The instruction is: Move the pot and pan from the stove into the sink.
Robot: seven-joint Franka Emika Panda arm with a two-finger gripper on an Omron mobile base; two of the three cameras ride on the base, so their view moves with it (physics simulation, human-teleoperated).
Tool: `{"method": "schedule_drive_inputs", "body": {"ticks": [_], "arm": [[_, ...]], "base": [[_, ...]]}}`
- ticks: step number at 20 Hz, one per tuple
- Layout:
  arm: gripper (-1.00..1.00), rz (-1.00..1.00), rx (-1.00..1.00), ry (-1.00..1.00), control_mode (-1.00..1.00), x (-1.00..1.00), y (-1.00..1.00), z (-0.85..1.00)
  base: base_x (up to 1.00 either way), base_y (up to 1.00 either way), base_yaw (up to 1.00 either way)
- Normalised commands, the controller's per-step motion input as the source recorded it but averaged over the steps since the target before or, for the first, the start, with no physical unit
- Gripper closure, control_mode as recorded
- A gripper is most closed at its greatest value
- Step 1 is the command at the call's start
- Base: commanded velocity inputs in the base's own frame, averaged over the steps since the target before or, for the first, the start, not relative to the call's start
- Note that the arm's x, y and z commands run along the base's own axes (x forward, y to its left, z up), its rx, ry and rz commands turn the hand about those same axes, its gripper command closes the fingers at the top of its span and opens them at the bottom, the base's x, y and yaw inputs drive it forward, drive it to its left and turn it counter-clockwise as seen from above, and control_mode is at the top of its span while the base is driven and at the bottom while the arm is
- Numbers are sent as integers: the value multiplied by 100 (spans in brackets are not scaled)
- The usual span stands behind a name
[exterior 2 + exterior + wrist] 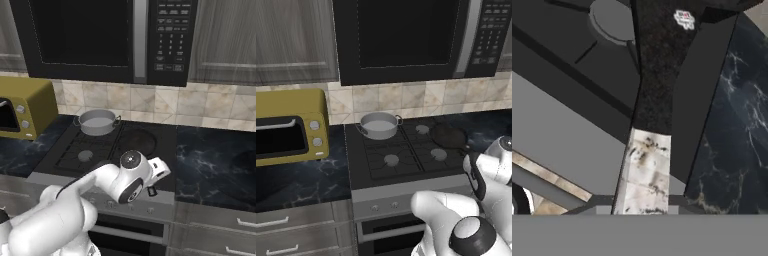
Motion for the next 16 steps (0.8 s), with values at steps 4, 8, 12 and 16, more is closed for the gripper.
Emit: {"method": "schedule_drive_inputs", "body": {"ticks": [4, 8, 12, 16], "arm": [[100, 0, 5, -1, -100, -15, 0, 96], [100, 5, 1, 0, -100, -60, 0, 76], [100, 12, -1, 0, -100, -86, 4, 59], [100, 15, -3, 0, -100, -86, 8, 50]], "base": [[0, 0, 0], [0, 0, 0], [0, 0, 0], [0, 0, 0]]}}
